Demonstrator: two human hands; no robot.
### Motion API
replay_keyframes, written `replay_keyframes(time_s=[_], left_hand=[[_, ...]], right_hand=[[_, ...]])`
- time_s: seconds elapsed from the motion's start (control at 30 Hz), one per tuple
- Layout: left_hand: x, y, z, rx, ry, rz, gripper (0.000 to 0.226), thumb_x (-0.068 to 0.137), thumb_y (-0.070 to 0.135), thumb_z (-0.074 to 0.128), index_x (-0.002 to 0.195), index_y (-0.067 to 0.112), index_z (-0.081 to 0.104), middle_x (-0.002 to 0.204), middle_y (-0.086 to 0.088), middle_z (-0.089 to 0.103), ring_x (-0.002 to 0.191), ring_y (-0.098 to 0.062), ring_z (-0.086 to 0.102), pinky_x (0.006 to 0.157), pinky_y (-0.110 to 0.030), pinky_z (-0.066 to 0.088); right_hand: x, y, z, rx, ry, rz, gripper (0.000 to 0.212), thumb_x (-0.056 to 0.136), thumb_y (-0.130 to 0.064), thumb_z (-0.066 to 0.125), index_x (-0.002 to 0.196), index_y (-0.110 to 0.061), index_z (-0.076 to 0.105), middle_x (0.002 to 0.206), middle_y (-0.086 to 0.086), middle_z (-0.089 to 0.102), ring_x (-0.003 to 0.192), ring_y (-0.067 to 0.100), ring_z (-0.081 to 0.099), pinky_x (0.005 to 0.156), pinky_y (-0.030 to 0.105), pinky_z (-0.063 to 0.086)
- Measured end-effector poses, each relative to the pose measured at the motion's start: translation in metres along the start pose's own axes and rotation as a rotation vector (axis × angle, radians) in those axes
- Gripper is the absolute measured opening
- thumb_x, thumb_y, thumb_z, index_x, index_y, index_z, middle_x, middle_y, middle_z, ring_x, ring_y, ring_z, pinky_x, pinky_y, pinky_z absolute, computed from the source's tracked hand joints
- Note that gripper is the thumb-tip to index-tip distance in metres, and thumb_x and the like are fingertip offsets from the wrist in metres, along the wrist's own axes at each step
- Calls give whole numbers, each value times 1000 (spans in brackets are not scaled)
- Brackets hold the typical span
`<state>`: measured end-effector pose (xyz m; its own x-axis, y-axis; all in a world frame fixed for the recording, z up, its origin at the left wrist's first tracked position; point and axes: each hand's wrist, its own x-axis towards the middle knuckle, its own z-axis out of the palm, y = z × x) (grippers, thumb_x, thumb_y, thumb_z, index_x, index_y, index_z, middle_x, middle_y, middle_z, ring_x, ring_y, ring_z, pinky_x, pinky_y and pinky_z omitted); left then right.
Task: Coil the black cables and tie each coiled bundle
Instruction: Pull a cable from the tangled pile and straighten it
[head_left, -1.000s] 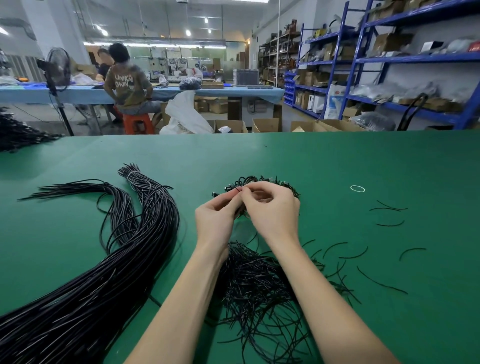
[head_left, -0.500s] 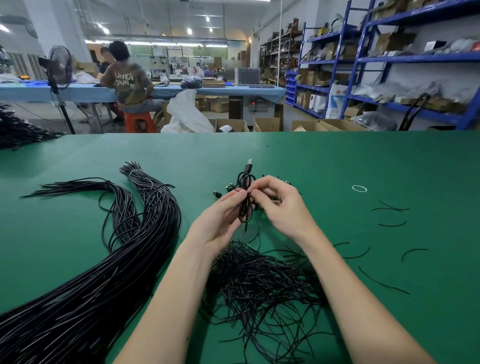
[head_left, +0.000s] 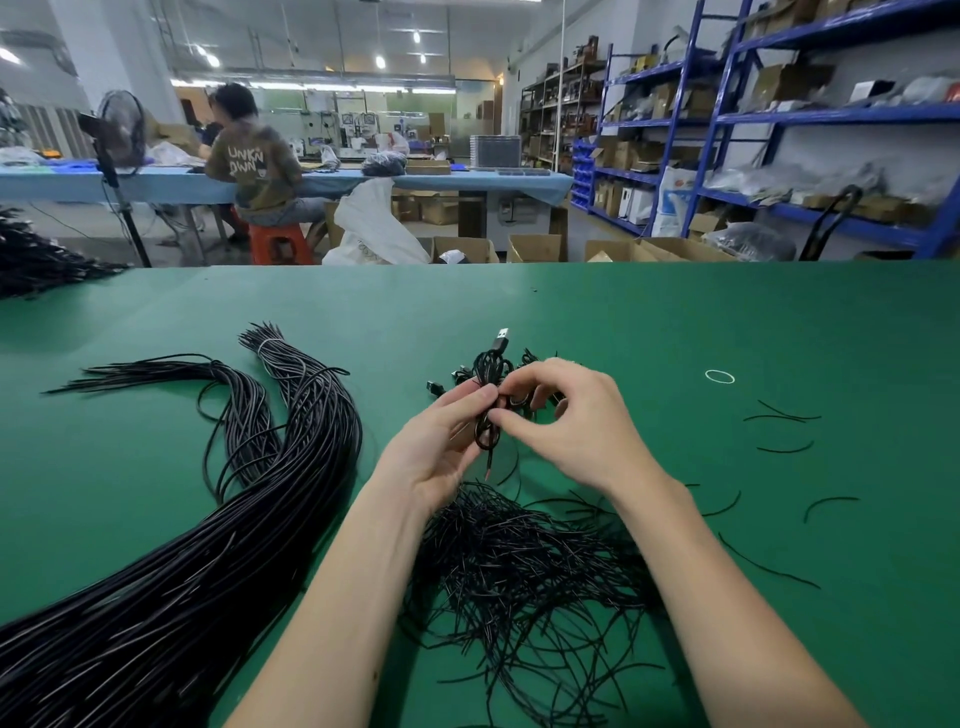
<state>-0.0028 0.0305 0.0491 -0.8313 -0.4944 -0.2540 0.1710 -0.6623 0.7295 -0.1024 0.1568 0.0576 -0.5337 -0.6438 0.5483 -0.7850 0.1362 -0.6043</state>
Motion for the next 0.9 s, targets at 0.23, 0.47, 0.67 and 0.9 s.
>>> replay_keyframes(time_s=[0.23, 0.47, 0.67, 0.9], left_hand=[[-1, -2, -1, 40, -69, -20, 14, 60, 15, 83, 74, 16, 82, 89, -8, 78, 72, -17, 75, 62, -22, 59], [-1, 2, -2, 117, -215, -1, 18, 73, 21, 79, 90, 16, 83, 99, -6, 76, 82, -15, 73, 74, -25, 59], [0, 5, -4, 134, -194, -37, 38, 66, 6, 79, 105, 9, 77, 105, -13, 76, 89, -19, 75, 74, -26, 61], [-1, 7, -5, 200, -156, -142, 36, 59, 11, 83, 95, 19, 80, 92, -3, 75, 73, -19, 66, 65, -29, 59]], right_hand=[[6, -5, -10, 112, 10, 96, 14, 72, -45, 89, 73, -35, 78, 66, -19, 72, 58, 9, 59, 57, 11, 43], [16, -2, -25, 238, -61, 193, 12, 67, -43, 90, 72, -36, 81, 70, -3, 76, 58, 6, 55, 62, 25, 46], [17, 2, -33, 178, -128, 177, 7, 75, -34, 89, 75, -31, 82, 69, -8, 76, 57, 2, 57, 61, 18, 46], [15, -2, -27, -48, -135, 22, 13, 84, -30, 83, 74, -35, 77, 63, -18, 70, 57, 3, 60, 56, 11, 43]])
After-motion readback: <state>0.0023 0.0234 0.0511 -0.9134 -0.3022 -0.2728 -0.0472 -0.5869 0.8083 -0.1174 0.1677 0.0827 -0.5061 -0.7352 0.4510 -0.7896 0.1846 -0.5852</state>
